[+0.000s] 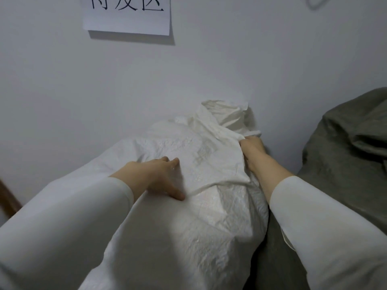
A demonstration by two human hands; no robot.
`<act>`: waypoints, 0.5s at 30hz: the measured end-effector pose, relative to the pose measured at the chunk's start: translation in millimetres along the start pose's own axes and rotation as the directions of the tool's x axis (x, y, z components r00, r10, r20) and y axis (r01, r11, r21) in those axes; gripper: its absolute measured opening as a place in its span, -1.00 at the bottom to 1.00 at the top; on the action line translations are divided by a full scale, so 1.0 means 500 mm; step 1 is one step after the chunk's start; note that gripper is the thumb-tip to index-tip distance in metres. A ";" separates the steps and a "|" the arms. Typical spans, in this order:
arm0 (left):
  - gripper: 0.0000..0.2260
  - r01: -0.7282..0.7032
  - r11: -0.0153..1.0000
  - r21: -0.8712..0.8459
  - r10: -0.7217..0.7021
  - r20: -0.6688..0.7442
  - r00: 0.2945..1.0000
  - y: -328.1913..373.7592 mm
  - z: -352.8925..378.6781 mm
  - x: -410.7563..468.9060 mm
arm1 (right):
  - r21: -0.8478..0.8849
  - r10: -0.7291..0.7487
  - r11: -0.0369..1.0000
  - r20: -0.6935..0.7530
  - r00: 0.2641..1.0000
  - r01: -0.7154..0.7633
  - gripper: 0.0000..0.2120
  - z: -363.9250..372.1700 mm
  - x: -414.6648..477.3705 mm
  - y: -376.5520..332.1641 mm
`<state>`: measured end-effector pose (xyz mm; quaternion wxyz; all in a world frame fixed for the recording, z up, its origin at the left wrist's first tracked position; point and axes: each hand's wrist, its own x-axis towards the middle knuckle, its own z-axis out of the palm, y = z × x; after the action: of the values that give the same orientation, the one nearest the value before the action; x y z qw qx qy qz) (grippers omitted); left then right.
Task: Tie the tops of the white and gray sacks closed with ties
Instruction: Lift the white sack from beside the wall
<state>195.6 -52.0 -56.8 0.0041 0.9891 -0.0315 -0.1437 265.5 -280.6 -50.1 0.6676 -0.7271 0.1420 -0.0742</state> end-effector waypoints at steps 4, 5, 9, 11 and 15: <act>0.05 0.048 0.998 -0.031 -0.048 -0.002 0.999 -0.007 0.001 -0.024 | 0.222 0.083 0.973 -0.054 0.995 -0.069 -0.58 0.014 -0.025 -0.033; 0.08 0.062 0.997 -0.039 -0.062 -0.003 0.998 -0.011 -0.002 -0.030 | 0.254 0.058 0.966 -0.063 0.996 -0.040 -0.61 0.016 -0.037 -0.047; 0.17 0.061 0.977 -0.205 -0.077 -0.072 0.994 -0.031 -0.031 -0.057 | 0.417 -0.108 0.899 -0.083 0.991 0.133 -0.82 0.026 -0.098 -0.125; 0.22 -0.008 0.940 -0.340 -0.052 -0.168 0.984 -0.033 -0.056 -0.081 | 0.409 -0.202 0.888 -0.059 0.977 0.209 -0.78 0.041 -0.133 -0.165; 0.28 -0.254 0.792 -0.555 -0.019 -0.438 0.899 -0.017 -0.109 -0.141 | 0.395 -0.339 0.870 0.048 0.939 0.294 -0.75 0.091 -0.214 -0.235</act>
<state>144.3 -39.0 15.5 0.3325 0.9393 -0.0458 0.0716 190.3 -196.6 70.5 0.7822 -0.5993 -0.0356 -0.1665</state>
